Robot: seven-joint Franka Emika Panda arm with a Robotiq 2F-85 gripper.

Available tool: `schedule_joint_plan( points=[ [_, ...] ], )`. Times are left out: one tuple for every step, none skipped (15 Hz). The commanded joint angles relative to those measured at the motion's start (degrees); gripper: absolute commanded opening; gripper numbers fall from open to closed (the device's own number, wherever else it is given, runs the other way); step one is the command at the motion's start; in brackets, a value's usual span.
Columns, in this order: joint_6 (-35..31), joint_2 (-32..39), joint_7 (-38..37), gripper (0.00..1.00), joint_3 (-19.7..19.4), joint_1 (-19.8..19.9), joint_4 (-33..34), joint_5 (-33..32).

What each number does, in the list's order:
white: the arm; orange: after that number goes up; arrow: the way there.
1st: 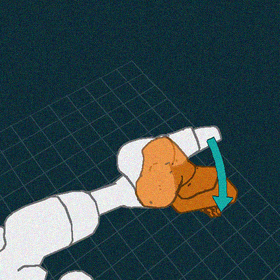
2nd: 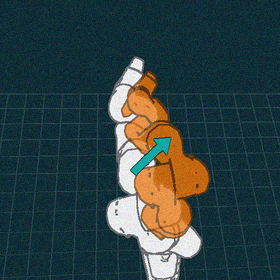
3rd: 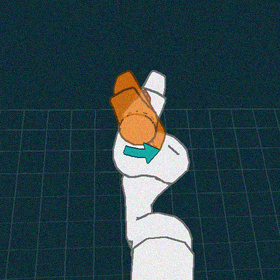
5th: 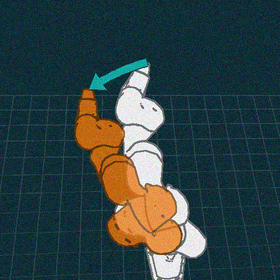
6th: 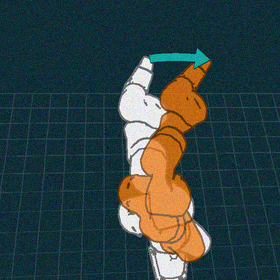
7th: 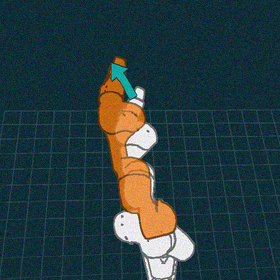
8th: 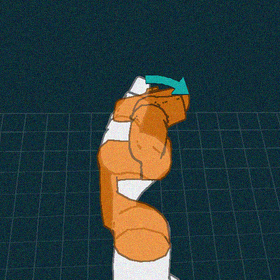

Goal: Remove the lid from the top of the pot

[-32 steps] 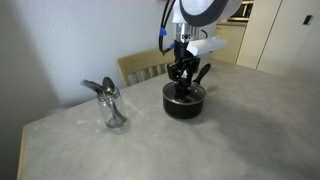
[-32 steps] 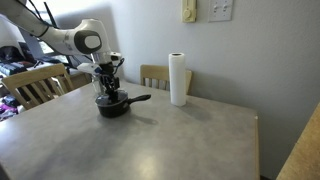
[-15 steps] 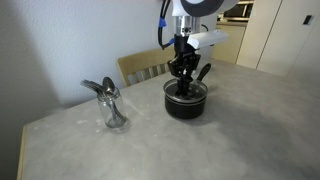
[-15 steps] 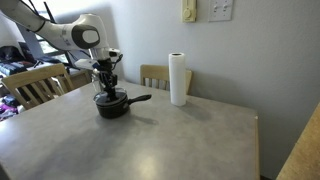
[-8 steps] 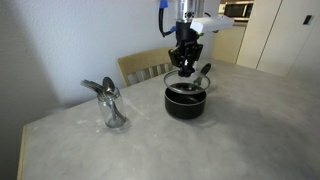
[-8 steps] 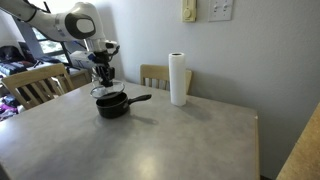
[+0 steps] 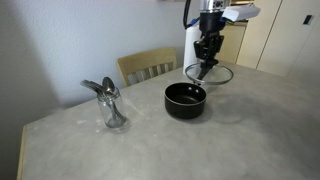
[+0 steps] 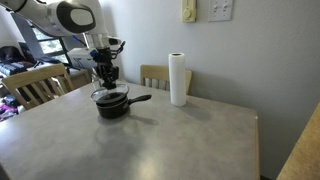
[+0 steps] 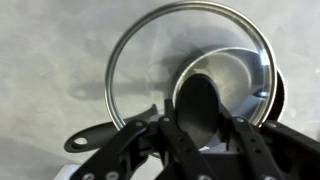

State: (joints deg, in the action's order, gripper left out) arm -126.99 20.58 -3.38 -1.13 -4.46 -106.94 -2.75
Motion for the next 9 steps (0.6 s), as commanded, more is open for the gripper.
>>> schedule_joint_plan(
  points=[
    [-3.8, -6.2, 9.3, 0.14, -1.2, 4.7, -9.3, -2.6],
    [-4.9, -6.8, 12.9, 0.14, -1.7, 6.3, -10.8, -2.7],
    [-6.2, -7.3, 16.8, 0.14, -2.0, 7.8, -12.1, -2.7],
    [-7.8, -7.4, 21.3, 0.14, -2.2, 9.5, -13.1, -2.2],
    [-9.0, -7.4, 25.4, 0.14, -2.3, 11.0, -13.8, -1.6],
    [-10.3, -7.2, 30.1, 0.14, -2.3, 12.6, -14.3, -1.0],
    [-11.3, -6.8, 33.3, 0.14, -2.5, 13.9, -14.6, -0.8],
    [-12.0, -6.3, 36.9, 0.14, -2.4, 15.3, -14.7, 0.1],
    [-12.5, -5.8, 39.7, 0.14, -2.3, 16.6, -14.8, 0.7]
  ],
)
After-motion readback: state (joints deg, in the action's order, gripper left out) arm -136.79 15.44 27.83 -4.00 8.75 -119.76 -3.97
